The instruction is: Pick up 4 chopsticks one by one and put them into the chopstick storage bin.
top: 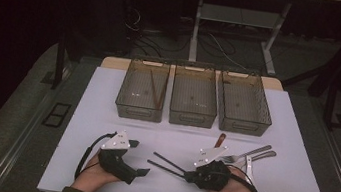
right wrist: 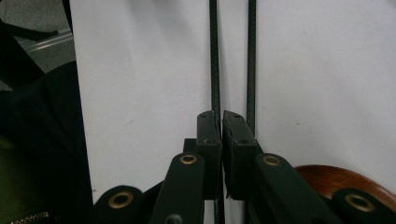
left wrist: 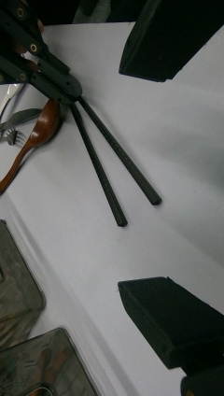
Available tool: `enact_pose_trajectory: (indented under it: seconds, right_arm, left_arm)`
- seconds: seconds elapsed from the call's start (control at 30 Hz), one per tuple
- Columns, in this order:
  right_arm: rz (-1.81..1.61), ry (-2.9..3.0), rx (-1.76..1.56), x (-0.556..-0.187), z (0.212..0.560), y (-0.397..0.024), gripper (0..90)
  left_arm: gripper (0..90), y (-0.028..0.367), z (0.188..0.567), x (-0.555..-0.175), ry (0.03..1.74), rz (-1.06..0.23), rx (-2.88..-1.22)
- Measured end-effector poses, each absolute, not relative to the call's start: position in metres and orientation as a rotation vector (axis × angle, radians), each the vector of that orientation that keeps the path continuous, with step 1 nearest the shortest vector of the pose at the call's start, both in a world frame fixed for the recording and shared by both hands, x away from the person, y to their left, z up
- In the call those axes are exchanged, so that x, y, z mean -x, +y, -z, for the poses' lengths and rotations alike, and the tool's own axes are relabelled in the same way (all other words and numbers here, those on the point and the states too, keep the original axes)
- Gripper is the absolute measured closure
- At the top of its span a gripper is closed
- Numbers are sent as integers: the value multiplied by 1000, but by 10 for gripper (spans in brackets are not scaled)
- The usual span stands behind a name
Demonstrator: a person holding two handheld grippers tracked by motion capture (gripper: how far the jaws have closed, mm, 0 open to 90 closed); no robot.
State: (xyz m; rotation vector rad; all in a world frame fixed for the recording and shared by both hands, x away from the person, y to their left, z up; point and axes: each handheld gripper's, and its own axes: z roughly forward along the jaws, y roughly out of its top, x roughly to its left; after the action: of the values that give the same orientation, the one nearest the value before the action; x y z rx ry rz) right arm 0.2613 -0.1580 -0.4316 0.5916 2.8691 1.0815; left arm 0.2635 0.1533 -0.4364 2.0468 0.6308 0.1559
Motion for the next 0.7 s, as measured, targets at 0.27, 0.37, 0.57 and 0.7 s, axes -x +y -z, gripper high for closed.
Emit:
enact_pose_trajectory:
  seconds: [0.27,0.37,0.57,0.7]
  right_arm:
    - [-1117,2855,-616,-262,426,-163,855]
    - [-1140,2850,-642,-261,423,-164,855]
    - [-1173,2821,-661,-263,417,-169,855]
    - [-1196,2797,-671,-265,412,-174,855]
  left_arm:
    - [0,153,437,-264,631,-156,-2044]
    - [0,153,436,-264,632,-156,-2046]
    - [0,154,436,-264,631,-156,-2045]
    - [0,154,437,-264,634,-157,-2043]
